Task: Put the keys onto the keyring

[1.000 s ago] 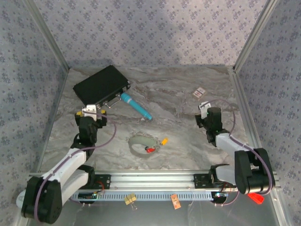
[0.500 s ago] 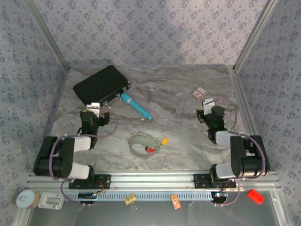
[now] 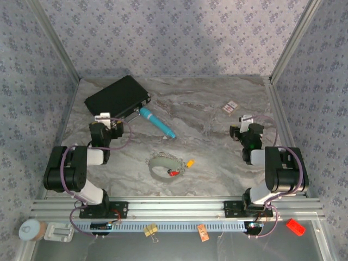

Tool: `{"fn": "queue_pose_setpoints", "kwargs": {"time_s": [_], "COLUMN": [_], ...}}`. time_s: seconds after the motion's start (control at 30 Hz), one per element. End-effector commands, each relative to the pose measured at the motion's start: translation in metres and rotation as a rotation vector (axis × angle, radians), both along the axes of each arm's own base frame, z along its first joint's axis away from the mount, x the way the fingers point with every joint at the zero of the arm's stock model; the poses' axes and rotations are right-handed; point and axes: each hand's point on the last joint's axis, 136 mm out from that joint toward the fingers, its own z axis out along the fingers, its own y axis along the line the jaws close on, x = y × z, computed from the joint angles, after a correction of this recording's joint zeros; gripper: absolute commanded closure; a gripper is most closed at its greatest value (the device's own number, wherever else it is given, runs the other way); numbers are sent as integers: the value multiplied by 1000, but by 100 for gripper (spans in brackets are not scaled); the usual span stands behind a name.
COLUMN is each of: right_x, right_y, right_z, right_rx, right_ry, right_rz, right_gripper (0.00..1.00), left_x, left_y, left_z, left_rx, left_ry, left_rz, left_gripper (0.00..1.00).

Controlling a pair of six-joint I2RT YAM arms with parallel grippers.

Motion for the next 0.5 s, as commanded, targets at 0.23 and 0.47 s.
{"fn": "queue_pose_setpoints", "kwargs": {"time_s": [0.23, 0.47], "right_x": [7, 7], "right_y": [-5, -9], "right_z": [8, 8], "right_rx": [11, -28], "right_ry": [-22, -23], "right_rz": [-30, -80], "right_gripper": [40, 1], "left_x": [5, 4], "left_y": [4, 1], "left_z": [-1, -1], "left_rx": [-62, -52], "left_ry": [19, 16], "left_rz": [-7, -22], "left_gripper": [0, 0]}}
